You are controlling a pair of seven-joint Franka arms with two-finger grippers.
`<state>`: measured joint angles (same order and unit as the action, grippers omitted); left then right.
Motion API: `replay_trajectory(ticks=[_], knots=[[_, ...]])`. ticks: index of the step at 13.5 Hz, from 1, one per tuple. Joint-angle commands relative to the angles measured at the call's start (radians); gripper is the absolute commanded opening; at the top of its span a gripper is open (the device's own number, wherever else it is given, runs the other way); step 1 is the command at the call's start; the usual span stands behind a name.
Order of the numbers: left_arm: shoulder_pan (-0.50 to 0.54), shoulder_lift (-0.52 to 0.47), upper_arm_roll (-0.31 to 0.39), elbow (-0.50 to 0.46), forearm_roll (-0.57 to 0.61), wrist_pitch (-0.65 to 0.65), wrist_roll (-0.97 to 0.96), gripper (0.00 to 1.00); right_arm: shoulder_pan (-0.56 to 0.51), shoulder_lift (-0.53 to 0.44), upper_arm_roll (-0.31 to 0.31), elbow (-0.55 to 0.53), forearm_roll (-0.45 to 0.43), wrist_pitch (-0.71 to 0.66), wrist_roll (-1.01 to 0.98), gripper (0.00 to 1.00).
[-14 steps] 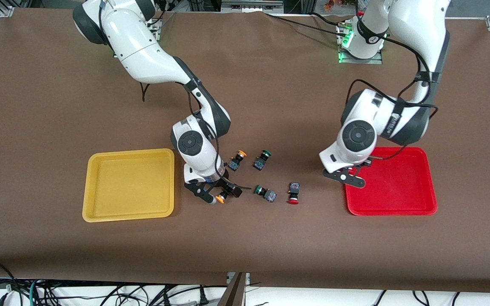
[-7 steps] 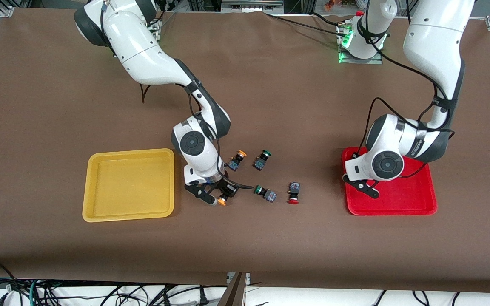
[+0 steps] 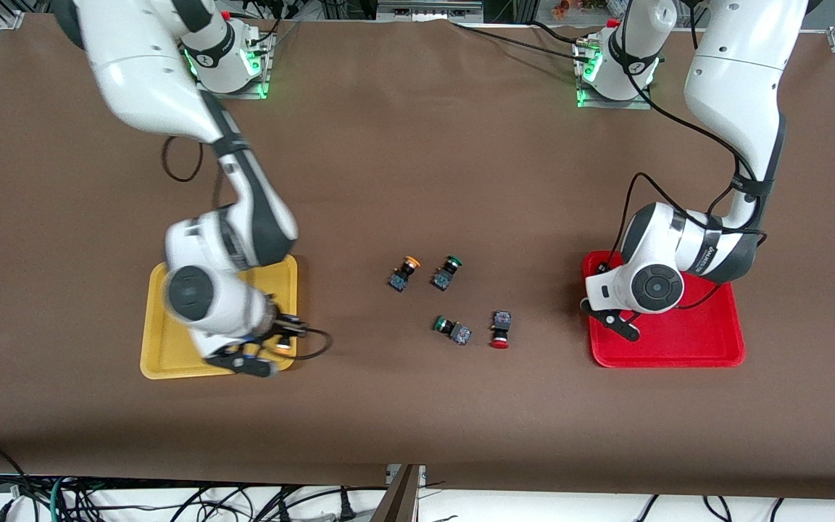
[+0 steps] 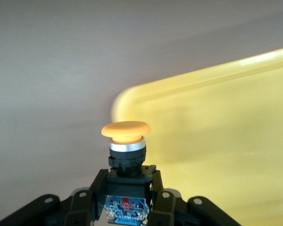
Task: Place red and yellow buttons in trays
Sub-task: 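Carry the yellow button to the yellow tray while the left gripper carries red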
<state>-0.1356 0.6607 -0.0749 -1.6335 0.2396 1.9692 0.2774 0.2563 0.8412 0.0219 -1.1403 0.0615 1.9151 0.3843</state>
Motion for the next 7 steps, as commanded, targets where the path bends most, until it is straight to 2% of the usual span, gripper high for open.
replay_trajectory(ticks=[1, 3, 5, 7], knots=[[0.001, -0.074, -0.052, 0.017, -0.009, -0.007, 0.002, 1.00, -0.081, -0.013, 0.010, -0.076, 0.012, -0.048, -0.183, 0.00], [-0.010, -0.069, -0.117, 0.125, -0.086, -0.013, -0.071, 1.00, -0.147, -0.008, 0.010, -0.128, 0.003, -0.022, -0.264, 0.00], [-0.067, -0.006, -0.126, 0.210, -0.132, -0.003, -0.128, 1.00, -0.176, -0.008, 0.009, -0.200, 0.001, 0.022, -0.321, 0.00], [-0.084, 0.065, -0.126, 0.288, -0.158, 0.046, -0.138, 1.00, -0.184, -0.010, -0.019, -0.236, -0.003, 0.044, -0.359, 0.00]])
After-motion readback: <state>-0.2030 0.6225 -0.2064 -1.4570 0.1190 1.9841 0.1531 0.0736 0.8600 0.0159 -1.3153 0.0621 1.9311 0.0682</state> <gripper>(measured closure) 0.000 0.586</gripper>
